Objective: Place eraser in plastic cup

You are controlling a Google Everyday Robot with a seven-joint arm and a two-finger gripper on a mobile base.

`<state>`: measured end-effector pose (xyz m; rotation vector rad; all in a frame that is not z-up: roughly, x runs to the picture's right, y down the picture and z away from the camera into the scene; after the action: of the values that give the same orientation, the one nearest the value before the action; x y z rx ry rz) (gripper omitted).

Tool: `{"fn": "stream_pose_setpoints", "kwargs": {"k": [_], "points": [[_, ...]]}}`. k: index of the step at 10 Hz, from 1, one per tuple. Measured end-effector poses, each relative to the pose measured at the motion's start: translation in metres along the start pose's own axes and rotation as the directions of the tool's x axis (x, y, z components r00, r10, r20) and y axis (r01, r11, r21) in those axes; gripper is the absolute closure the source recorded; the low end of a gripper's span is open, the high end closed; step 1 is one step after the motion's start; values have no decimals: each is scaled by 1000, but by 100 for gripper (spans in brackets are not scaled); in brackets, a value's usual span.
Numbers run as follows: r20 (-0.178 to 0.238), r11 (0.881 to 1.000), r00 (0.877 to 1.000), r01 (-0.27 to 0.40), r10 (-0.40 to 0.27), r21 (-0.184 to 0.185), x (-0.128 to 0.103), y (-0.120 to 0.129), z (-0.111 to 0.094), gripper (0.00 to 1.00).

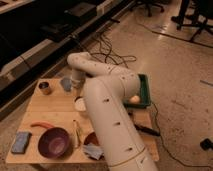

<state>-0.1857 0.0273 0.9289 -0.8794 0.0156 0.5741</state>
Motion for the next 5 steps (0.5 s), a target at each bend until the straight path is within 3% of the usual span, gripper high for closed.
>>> {"fn": "stream_pose_setpoints", "kwargs": {"k": [3, 5], "points": [[-4, 997, 997, 80, -80, 12, 11, 0, -5, 37], [2, 983, 983, 181, -181, 40, 20, 1, -5, 21]]}}
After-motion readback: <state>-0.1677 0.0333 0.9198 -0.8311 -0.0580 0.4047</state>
